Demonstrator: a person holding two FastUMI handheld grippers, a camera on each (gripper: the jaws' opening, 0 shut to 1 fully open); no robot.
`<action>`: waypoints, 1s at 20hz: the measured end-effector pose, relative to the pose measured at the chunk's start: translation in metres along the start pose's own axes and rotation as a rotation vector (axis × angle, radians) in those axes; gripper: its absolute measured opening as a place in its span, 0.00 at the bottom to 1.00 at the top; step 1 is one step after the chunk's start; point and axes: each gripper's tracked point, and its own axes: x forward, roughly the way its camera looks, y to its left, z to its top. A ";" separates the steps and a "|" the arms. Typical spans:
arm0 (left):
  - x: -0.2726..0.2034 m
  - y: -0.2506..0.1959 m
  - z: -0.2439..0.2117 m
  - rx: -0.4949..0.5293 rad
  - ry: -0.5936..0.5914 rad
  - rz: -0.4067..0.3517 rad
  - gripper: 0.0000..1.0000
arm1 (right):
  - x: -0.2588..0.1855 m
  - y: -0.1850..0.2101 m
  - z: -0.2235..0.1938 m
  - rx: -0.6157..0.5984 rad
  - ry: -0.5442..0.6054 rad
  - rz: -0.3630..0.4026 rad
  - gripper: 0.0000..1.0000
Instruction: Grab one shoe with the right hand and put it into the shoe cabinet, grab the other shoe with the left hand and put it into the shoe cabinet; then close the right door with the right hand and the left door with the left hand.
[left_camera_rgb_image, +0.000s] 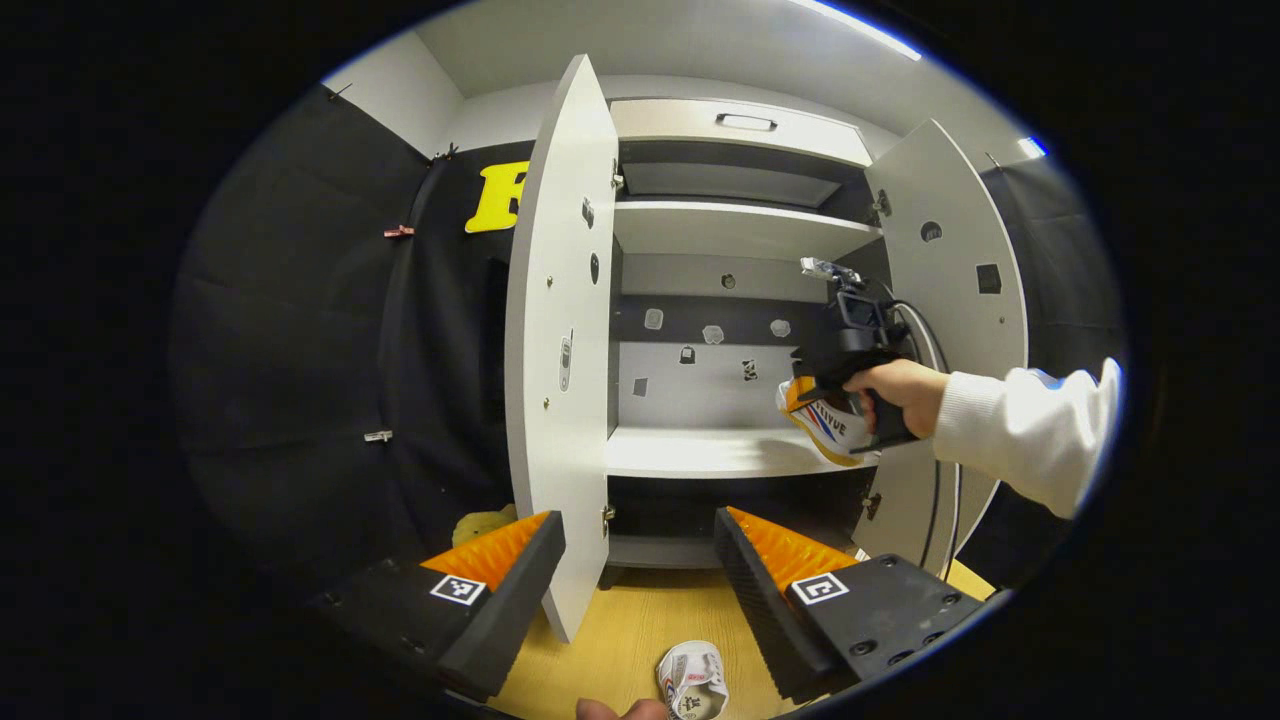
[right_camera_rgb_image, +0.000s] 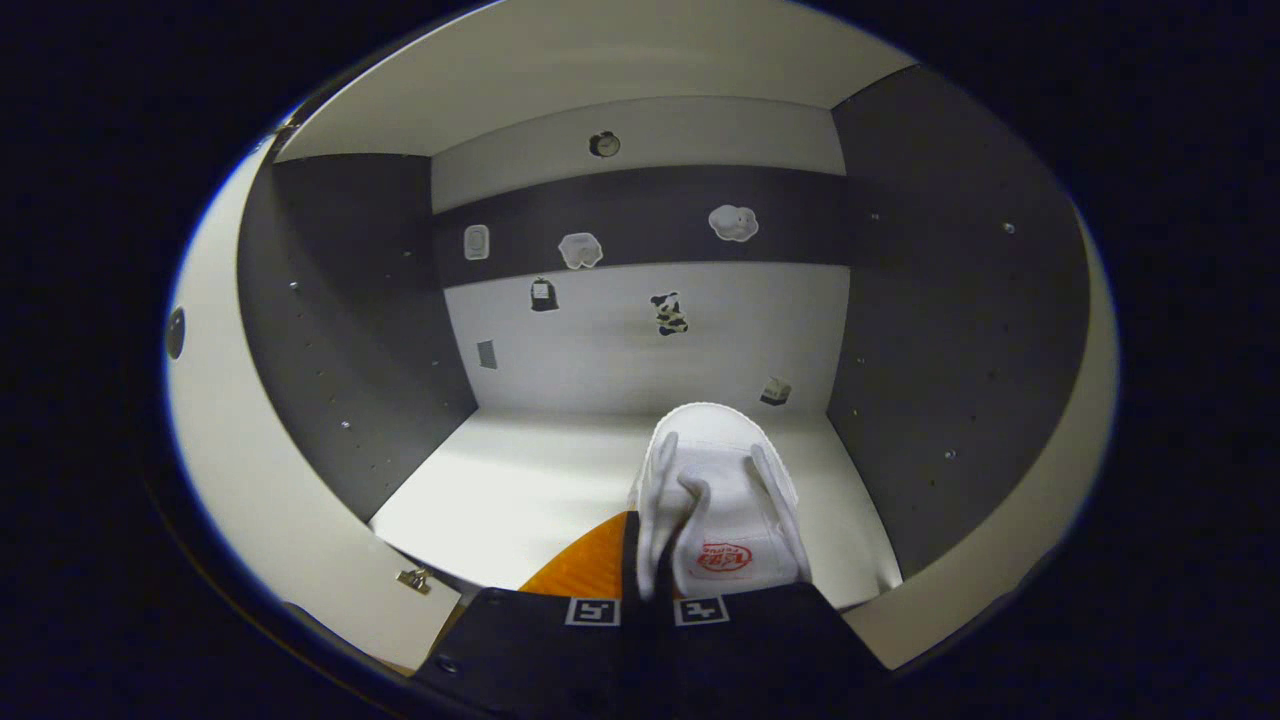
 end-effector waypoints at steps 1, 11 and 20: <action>0.001 0.002 -0.001 0.000 0.003 0.005 0.95 | 0.017 -0.008 -0.001 -0.007 0.032 -0.023 0.05; 0.003 0.024 -0.016 -0.003 0.058 0.085 0.95 | 0.123 -0.048 -0.017 -0.090 0.165 -0.175 0.05; 0.002 0.017 -0.014 -0.012 0.054 0.062 0.95 | 0.111 -0.049 -0.022 -0.067 0.173 -0.202 0.27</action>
